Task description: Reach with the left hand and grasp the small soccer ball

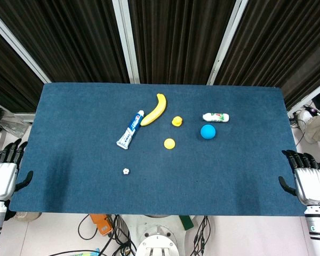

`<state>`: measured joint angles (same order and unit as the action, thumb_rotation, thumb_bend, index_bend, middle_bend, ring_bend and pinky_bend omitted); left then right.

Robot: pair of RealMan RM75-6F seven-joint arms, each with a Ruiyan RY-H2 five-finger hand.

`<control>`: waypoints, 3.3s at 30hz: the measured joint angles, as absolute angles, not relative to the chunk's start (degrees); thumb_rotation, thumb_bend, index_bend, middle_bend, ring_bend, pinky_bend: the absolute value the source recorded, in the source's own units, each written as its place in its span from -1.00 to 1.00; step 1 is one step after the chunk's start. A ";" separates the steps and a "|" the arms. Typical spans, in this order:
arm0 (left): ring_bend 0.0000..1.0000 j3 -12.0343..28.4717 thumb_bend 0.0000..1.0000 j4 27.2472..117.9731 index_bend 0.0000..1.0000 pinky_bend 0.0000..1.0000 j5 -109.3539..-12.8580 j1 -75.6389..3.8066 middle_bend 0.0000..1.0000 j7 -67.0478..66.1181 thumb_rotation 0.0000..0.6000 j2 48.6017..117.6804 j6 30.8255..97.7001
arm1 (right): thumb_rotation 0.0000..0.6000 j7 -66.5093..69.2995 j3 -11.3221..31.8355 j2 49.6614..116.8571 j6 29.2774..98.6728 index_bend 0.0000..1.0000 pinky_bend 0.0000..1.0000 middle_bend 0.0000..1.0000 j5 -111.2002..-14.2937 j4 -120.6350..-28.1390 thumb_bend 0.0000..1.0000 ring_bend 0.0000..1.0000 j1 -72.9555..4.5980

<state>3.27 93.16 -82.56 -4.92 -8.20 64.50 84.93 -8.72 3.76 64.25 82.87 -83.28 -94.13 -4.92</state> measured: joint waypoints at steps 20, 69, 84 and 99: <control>-0.90 3.03 -0.48 91.94 -0.99 -0.54 -82.96 -6.39 -0.98 -6.06 1.00 66.03 82.21 | 1.00 -8.59 3.83 64.00 82.26 -0.55 -0.77 -0.55 -82.47 -94.86 -0.14 -0.58 -4.95; -0.94 3.21 -0.74 84.70 -0.46 -0.76 -78.53 -24.14 -0.98 10.04 1.00 88.28 57.84 | 1.00 -9.04 3.64 63.55 80.63 -0.55 -0.92 -0.55 -81.65 -95.66 -0.14 -0.60 -5.65; -0.94 3.81 -0.61 83.34 -0.24 -0.76 -77.29 -27.14 -0.98 7.66 1.00 91.77 55.23 | 1.00 -9.67 3.56 63.52 80.21 -0.55 -0.92 -0.55 -81.38 -95.92 -0.14 -0.60 -5.86; -0.94 4.58 -0.58 82.44 -0.15 -0.76 -75.94 -29.75 -0.98 6.05 1.00 93.60 52.91 | 1.00 -10.53 3.50 63.67 79.88 -0.55 -0.92 -0.55 -81.27 -95.89 -0.14 -0.60 -6.14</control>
<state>4.58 82.44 -75.94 -29.75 6.05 93.60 52.91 -10.53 3.50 63.67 79.88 -81.27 -95.89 -6.14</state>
